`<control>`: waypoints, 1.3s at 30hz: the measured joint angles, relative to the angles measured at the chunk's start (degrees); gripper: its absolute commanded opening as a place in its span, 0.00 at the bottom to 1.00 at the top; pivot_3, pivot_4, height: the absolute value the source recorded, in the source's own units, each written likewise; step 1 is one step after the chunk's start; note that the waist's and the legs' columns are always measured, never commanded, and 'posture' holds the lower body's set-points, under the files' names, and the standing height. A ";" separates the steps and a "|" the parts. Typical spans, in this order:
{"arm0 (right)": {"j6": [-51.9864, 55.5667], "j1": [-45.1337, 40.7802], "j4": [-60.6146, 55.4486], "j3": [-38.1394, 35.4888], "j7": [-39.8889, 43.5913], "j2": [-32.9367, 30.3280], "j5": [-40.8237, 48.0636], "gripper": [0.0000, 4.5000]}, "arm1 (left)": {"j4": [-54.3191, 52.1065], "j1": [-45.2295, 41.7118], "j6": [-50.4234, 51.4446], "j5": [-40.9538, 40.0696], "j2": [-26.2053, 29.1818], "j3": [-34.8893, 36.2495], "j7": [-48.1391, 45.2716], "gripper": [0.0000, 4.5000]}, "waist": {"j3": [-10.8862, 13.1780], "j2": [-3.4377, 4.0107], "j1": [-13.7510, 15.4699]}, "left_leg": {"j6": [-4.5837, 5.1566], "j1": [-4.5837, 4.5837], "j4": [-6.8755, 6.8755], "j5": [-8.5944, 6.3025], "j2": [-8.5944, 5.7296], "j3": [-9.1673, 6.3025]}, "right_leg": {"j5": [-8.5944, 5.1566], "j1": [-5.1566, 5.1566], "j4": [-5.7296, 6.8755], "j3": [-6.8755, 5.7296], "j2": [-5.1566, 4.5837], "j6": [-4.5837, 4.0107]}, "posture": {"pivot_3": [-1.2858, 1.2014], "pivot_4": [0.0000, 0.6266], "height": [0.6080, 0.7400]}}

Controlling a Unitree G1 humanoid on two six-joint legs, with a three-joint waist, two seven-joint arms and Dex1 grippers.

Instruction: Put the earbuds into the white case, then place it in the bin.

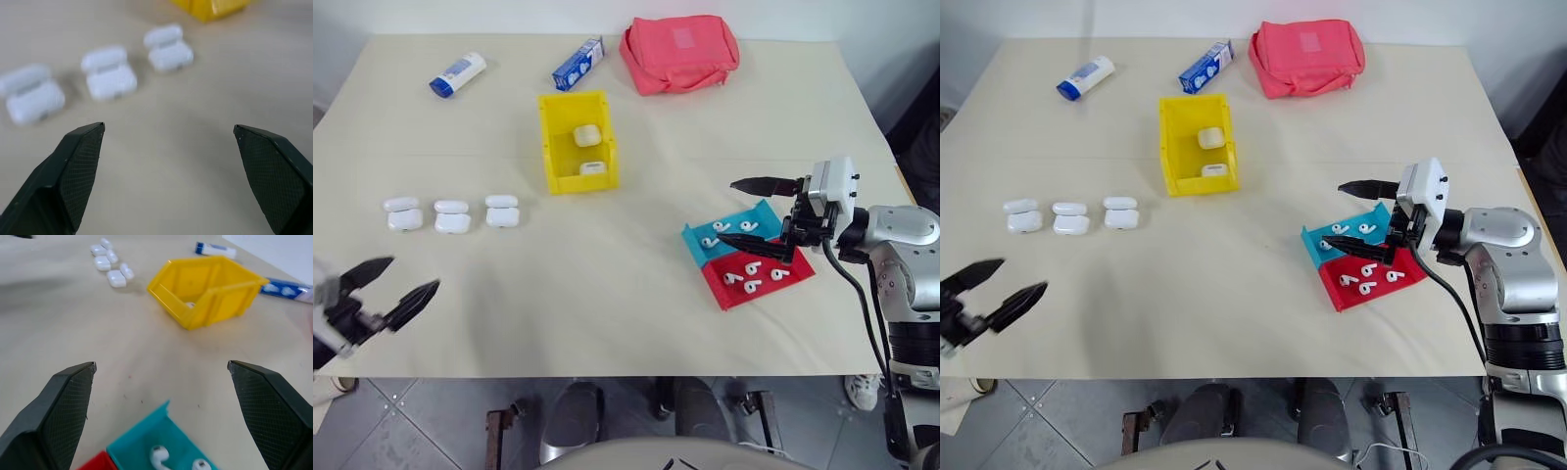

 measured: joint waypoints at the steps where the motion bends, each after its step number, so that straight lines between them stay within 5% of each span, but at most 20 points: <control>1: 0.02 -0.07 -0.55 0.44 1.02 -0.02 0.09 1.00 | -1.90 -3.22 3.65 -0.39 1.10 -1.98 2.82 1.00 | 0.00 0.00 0.14 | 0.00 0.01 0.00 0.01 -0.01 0.00 | 0.03 0.04 0.04 0.01 0.02 0.02 | 0.52 0.24 1.00; 9: 0.06 -1.52 -0.81 1.91 2.66 -0.11 0.41 1.00 | -10.08 -21.05 31.35 -1.82 5.67 -15.32 20.03 1.00 | -0.02 -0.12 -0.65 | 0.04 0.34 -0.11 0.01 0.05 0.39 | 0.12 0.26 0.11 0.13 0.51 0.10 | 0.52 0.24 1.00; 17: 0.43 -1.15 -0.92 2.55 2.18 0.20 -0.17 1.00 | -7.50 -45.48 59.30 0.06 3.26 -26.96 31.29 1.00 | 0.01 -0.25 -0.39 | -0.11 0.37 -0.06 0.08 0.12 0.36 | 0.14 0.29 0.13 0.18 0.74 0.12 | 0.52 0.24 1.00; 33: 0.33 0.69 -1.04 3.59 1.76 0.59 -0.73 1.00 | 31.24 -71.37 61.59 -4.19 0.22 -42.44 43.67 1.00 | 0.08 -0.40 -0.29 | -0.25 0.36 0.02 0.20 0.14 0.32 | 0.14 0.28 0.15 0.21 0.77 0.12 | 0.52 0.24 1.00; 39: 0.28 2.97 -1.56 3.56 0.72 0.59 -0.74 1.00 | 37.33 -74.10 61.54 -9.33 1.14 -46.43 47.86 1.00 | 0.08 -0.41 -0.51 | -0.37 0.42 -0.02 0.27 0.15 0.38 | 0.14 0.27 0.20 0.26 0.81 0.13 | 0.52 0.24 1.00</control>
